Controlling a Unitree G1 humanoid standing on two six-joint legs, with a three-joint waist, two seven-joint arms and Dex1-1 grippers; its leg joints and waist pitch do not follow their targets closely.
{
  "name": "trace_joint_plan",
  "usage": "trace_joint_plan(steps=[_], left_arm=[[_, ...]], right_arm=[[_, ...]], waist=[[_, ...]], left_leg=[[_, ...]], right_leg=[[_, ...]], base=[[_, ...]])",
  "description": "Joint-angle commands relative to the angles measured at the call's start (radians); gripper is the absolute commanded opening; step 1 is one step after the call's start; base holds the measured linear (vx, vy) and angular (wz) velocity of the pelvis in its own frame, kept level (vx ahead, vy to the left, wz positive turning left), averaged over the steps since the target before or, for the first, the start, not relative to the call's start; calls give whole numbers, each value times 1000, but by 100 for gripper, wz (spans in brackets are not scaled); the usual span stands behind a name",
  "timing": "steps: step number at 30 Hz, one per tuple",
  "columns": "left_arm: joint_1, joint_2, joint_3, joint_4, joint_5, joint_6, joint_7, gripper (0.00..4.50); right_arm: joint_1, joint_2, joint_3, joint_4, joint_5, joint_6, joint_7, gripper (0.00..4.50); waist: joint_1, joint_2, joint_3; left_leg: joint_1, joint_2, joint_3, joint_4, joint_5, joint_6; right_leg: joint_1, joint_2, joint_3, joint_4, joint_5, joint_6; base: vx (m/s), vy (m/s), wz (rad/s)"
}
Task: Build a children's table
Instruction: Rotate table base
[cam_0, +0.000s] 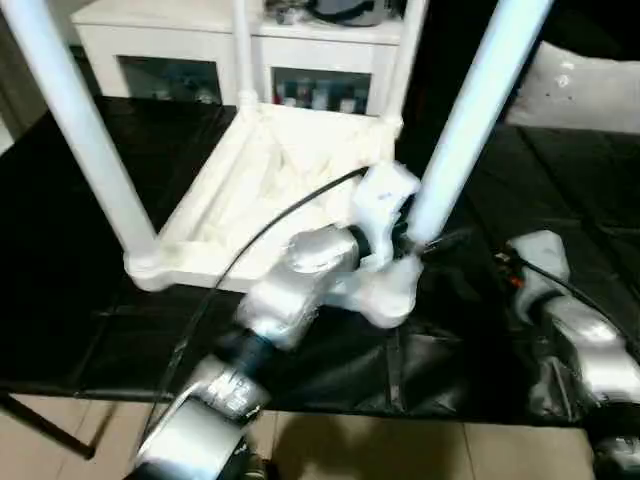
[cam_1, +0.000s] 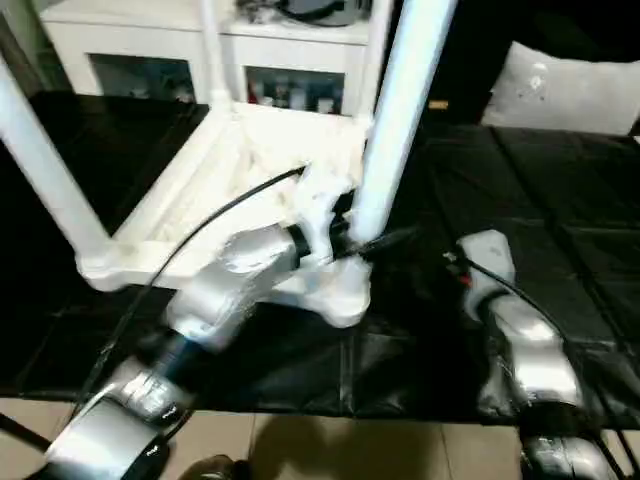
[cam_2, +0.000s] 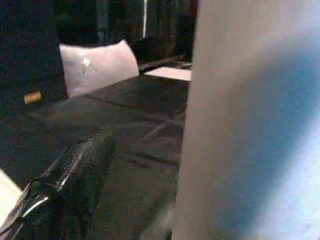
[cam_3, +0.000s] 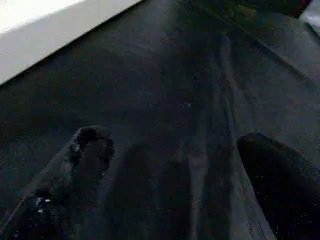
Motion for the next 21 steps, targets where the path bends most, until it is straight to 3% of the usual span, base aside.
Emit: trace_joint_plan(steps=[1, 2, 6, 10, 13, 15, 17, 20, 21], left_arm=[[19, 42, -3, -30, 8, 3, -60, 443], [30, 59, -8, -44, 5, 11, -87, 443], [101, 178, -11, -117, -16, 43, -222, 443], [159, 327, -48, -157, -24, 61, -390, 443], [165, 374, -54, -140, -18, 60, -445, 443], [131, 382, -49, -41, 21, 16, -457, 426], [97, 384, -51, 42, 49, -26, -472, 416], [65, 386, -65, 113, 75, -77, -501, 390], [51, 385, -70, 142, 77, -97, -520, 384]], right_arm=[[3, -16, -2, -54, 30, 23, 33, 450], [7, -19, -2, -65, 38, 25, 46, 450], [21, -45, 15, -143, 70, 37, 141, 450], [23, -78, 29, -200, 83, 54, 198, 450], [26, -95, 36, -216, 88, 57, 227, 450], [37, -112, 51, -235, 98, 54, 276, 450], [50, -127, 59, -259, 111, 62, 319, 450], [69, -146, 66, -291, 133, 73, 370, 450], [83, -163, 71, -313, 146, 79, 405, 450]], waist=[[6, -26, -65], [2, -31, -63], [-2, -26, -61], [-2, -20, -57], [4, -17, -54], [12, -18, -53], [19, -19, -55], [18, -22, -58], [19, -18, -60]], left_leg=[[36, 48, -28, -64, -213, 71], [35, 48, -26, -65, -209, 81], [41, 54, -25, -66, -226, 85], [48, 58, -27, -79, -275, 44], [56, 59, -25, -83, -316, 9], [60, 56, -21, -82, -336, -3], [55, 58, -25, -85, -333, -8], [50, 57, -27, -83, -298, 4], [47, 57, -28, -81, -276, 15]], right_leg=[[23, -58, 12, -83, -19, -224], [22, -55, 10, -85, -34, -231], [15, -54, 11, -84, -75, -241], [4, -51, 13, -84, -144, -227], [-3, -53, 15, -87, -170, -219], [-7, -54, 18, -92, -183, -213], [1, -62, 18, -91, -179, -193], [6, -63, 16, -86, -121, -197], [9, -65, 16, -81, -86, -206]], base=[[0, 0, 0], [0, 0, 0], [0, 0, 0], [0, 0, 0], [0, 0, 0], [0, 0, 0], [0, 0, 0], [0, 0, 0], [0, 0, 0]])
